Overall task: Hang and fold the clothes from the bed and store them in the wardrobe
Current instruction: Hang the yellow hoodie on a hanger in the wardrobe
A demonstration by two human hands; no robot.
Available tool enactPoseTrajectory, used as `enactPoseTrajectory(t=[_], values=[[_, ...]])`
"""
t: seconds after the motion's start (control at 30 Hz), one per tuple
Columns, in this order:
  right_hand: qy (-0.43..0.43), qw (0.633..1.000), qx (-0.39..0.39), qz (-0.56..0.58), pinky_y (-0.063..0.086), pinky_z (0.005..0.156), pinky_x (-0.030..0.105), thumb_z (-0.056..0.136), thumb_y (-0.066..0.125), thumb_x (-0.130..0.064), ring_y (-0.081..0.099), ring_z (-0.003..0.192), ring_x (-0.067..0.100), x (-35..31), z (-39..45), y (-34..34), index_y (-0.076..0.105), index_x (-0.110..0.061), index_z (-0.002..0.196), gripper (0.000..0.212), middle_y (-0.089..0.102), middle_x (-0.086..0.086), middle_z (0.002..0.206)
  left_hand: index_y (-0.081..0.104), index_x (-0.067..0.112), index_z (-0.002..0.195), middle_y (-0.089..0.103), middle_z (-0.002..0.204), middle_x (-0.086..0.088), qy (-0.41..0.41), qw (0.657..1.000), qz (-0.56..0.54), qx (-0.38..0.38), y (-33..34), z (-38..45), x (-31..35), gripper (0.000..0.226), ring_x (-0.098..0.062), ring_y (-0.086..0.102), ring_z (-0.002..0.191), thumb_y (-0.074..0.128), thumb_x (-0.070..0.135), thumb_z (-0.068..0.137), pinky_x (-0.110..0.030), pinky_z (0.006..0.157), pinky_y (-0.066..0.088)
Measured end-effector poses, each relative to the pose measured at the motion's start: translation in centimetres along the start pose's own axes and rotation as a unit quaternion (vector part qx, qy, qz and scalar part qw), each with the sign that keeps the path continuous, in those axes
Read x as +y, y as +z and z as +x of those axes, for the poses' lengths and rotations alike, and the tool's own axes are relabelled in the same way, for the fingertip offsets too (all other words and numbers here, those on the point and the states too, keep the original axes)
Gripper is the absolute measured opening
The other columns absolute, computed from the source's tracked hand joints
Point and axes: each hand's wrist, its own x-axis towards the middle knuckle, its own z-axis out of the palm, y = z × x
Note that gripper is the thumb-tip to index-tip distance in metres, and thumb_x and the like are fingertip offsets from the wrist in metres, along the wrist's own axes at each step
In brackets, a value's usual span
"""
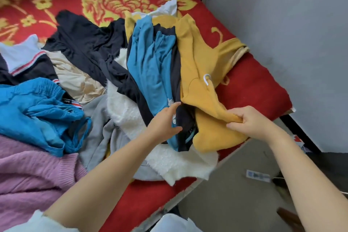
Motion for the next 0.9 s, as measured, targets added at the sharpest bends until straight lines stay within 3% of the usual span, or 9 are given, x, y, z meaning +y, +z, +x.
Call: enactPoseTrajectory(t=[0.07, 0.13, 0.23, 0.37, 0.5, 0.63, 0.73, 0.8, 0.9], values=[[-0.036, 0.999, 0.007, 0.021, 0.033, 0.055, 0.018, 0.073, 0.056, -0.007, 0.044, 0.054, 0.020, -3.5, -1.7, -1.2, 0.059, 0.019, 0.085, 0.029, 0.050, 0.017, 0.060, 0.015, 0.022, 0.147, 0.037, 0.137, -0.009, 0.065, 0.998, 0.019, 0.010, -0.7, 0.0, 3.4, 0.082, -0.023, 0.038, 0.125, 0.066, 0.017, 0.083, -0.028, 0.099, 0.034], [-0.078, 0.996, 0.007, 0.048, 0.027, 0.049, 0.014, 0.068, 0.053, -0.006, 0.035, 0.048, 0.005, -6.3, -3.5, -1.9, 0.053, 0.019, 0.069, 0.025, 0.038, 0.001, 0.053, 0.017, 0.025, 0.147, 0.033, 0.137, -0.011, 0.079, 0.996, 0.038, 0.035, -1.2, -0.3, 5.7, 0.082, -0.026, 0.033, 0.126, 0.067, 0.015, 0.082, -0.030, 0.100, 0.032], [-0.133, 0.989, -0.019, 0.070, 0.029, 0.048, 0.019, 0.062, 0.053, -0.017, 0.038, 0.049, 0.011, -8.5, -7.1, -3.3, 0.047, 0.019, 0.062, 0.037, 0.038, 0.012, 0.053, 0.041, 0.028, 0.136, 0.038, 0.133, -0.009, 0.010, 0.991, 0.019, 0.134, -2.2, -1.0, 6.9, 0.054, -0.027, 0.036, 0.123, 0.056, 0.010, 0.087, -0.035, 0.095, 0.038], [-0.146, 0.983, 0.025, 0.106, 0.036, 0.051, 0.026, 0.056, 0.058, -0.024, 0.045, 0.055, 0.021, -9.7, -10.5, -5.6, 0.052, 0.024, 0.072, 0.050, 0.049, 0.017, 0.058, 0.057, 0.013, 0.108, 0.060, 0.105, -0.013, 0.029, 0.980, -0.044, 0.191, -5.6, -2.3, 9.5, 0.026, -0.029, 0.056, 0.096, 0.042, 0.005, 0.089, -0.035, 0.067, 0.038], [-0.119, 0.965, 0.141, 0.184, 0.053, 0.067, 0.028, 0.067, 0.071, -0.014, 0.061, 0.067, 0.012, -11.1, -10.3, -6.3, 0.069, -0.016, 0.075, 0.009, 0.066, -0.005, 0.071, 0.060, 0.011, 0.105, 0.062, 0.096, -0.014, 0.019, 0.947, -0.209, 0.244, -11.6, -4.8, 11.8, 0.031, -0.029, 0.058, 0.086, 0.038, -0.002, 0.087, -0.042, 0.074, 0.053], [-0.102, 0.975, 0.184, 0.076, 0.044, 0.097, 0.039, 0.069, 0.079, -0.021, 0.049, 0.116, 0.022, -13.1, -9.1, -6.3, 0.038, -0.020, 0.134, 0.077, 0.049, 0.005, 0.127, 0.058, 0.016, 0.079, 0.051, 0.073, -0.005, 0.116, 0.923, -0.237, 0.280, -17.8, -9.8, 14.6, 0.040, -0.017, 0.052, 0.065, 0.035, -0.017, 0.078, -0.018, 0.045, 0.050], [-0.121, 0.977, 0.175, -0.010, 0.027, 0.109, 0.042, 0.048, 0.076, -0.046, 0.023, 0.135, 0.025, -16.2, -7.9, -6.0, 0.010, -0.028, 0.148, 0.121, 0.017, 0.005, 0.149, 0.053, 0.006, 0.115, 0.058, 0.064, 0.003, 0.229, 0.909, -0.239, 0.254, -21.0, -14.5, 16.9, 0.056, -0.005, 0.057, 0.052, 0.034, -0.030, 0.078, -0.013, 0.044, 0.046], [-0.161, 0.970, 0.176, -0.050, 0.019, 0.111, 0.042, 0.057, 0.078, -0.043, 0.014, 0.138, 0.024, -19.2, -8.0, -5.7, 0.013, -0.028, 0.147, 0.113, 0.010, 0.000, 0.151, 0.051, 0.008, 0.115, 0.061, 0.053, 0.013, 0.304, 0.886, -0.250, 0.247, -23.2, -18.1, 18.3, 0.057, 0.002, 0.058, 0.049, 0.036, -0.032, 0.078, -0.010, 0.046, 0.043], [-0.247, 0.956, 0.135, 0.083, 0.044, 0.094, 0.033, 0.080, 0.070, -0.018, 0.047, 0.113, 0.023, -23.9, -9.0, -5.2, 0.056, -0.017, 0.114, 0.037, 0.053, -0.003, 0.113, 0.074, 0.029, 0.062, 0.063, 0.053, 0.014, 0.347, 0.865, -0.265, 0.247, -26.3, -22.5, 19.5, 0.061, 0.001, 0.060, 0.051, 0.044, -0.021, 0.083, -0.011, 0.049, 0.046]])
